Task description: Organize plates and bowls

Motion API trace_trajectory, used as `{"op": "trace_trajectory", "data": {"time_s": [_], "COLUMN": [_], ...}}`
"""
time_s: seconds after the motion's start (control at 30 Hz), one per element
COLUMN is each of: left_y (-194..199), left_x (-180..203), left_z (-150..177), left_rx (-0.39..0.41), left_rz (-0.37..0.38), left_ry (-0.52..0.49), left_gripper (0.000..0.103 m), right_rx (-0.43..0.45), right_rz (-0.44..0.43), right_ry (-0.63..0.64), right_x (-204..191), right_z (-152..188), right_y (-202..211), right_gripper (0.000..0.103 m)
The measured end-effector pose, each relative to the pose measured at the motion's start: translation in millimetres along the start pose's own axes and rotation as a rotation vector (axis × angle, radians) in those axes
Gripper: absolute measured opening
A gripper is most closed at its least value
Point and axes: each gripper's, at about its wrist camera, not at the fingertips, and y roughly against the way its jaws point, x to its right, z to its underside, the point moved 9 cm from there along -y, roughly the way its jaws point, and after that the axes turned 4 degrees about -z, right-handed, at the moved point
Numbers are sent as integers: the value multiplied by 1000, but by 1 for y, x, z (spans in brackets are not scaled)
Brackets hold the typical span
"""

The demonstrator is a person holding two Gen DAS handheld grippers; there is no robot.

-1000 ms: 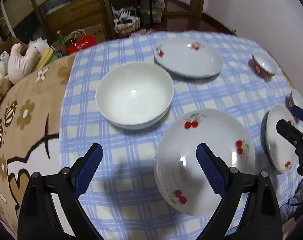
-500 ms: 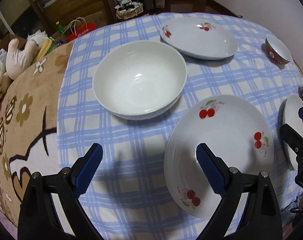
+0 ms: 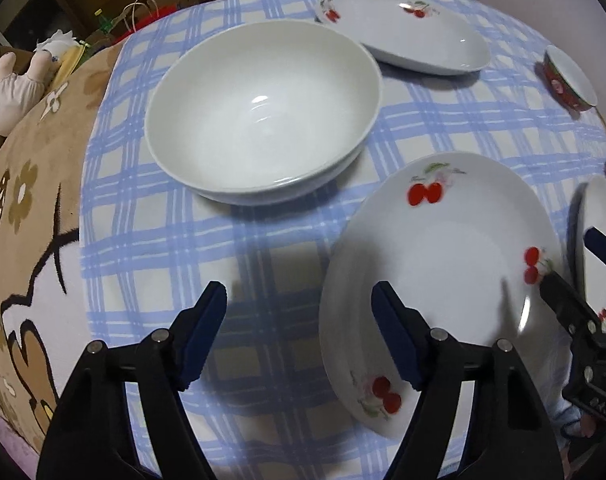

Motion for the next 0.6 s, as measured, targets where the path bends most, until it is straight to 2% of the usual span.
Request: {"op": "trace_trajectory", "data": {"time_s": [0.1,0.17,0.2,0.23,0.27,0.3,0.37,0.6], "left_y": [-6,-8,-9,-10,-10,-9,-8,-4], "left_x": [7,10,12,15,19,22,26,35], "left_z": [-1,1,2,3,4,4,5,8], "left_rx": [-16,-22,-30,-39,-46,-50,-46,-46], "left_rz": [9,9,19,47,78,95,102,84], "left_ry": [-12,-29,-32,-32,-33,-40,-52,-50], "left_gripper": [73,58,54,44,36,33,26,25], "right_rx": [-11,-34,-43,-54,-67,-91,-114,-105], "right_rz": [-8,-2,-4,-19,-47,-77,-86,-85], "right_ry": [-5,-1,0,-2,-8,-21,-35,-70], "right_x": [-2,-3,-4,-5,-7,-9,-9,-5], "right_z": [4,8,10,12,14,18,22,24], "right_y": [-5,-11,-13,-15,-18,-22,-25,-23], "right_gripper": [89,82,76,70,54,42,28,22]}}
